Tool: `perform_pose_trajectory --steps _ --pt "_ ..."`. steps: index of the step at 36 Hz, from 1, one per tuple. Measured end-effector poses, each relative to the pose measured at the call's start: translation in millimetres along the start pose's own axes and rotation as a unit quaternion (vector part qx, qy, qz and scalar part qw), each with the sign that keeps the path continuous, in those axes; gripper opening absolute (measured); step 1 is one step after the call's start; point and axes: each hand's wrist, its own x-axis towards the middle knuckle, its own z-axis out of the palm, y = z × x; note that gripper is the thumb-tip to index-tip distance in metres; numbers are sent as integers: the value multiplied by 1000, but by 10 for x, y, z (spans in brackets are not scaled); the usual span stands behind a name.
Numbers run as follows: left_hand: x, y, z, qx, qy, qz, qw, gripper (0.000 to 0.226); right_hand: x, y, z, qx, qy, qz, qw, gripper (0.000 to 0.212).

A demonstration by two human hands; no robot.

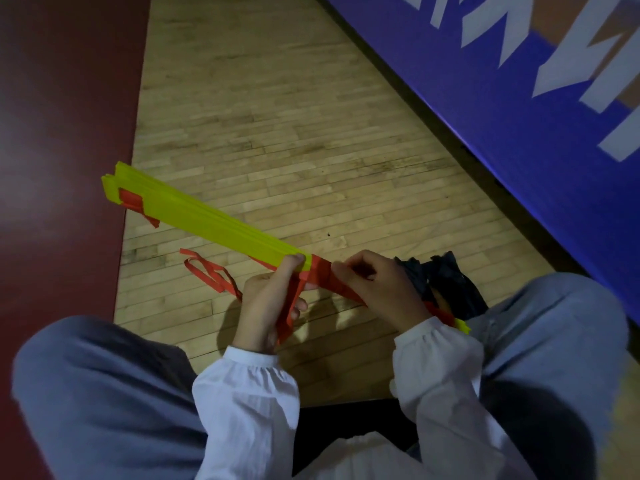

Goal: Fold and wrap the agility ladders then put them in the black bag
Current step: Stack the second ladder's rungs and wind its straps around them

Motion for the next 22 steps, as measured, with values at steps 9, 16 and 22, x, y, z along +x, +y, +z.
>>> perform_pose_trajectory --steps 9,16,22 --pt "-46 -10 17 23 -35 6 999 47 3 16 -81 -131 -83 49 987 70" --pt "-24 -5 -20 19 -88 -5 996 42 -58 57 -58 -70 -96 73 990 72" --pt "11 13 -80 -5 -168 -38 985 36 -46 32 -67 -87 -74 55 992 72"
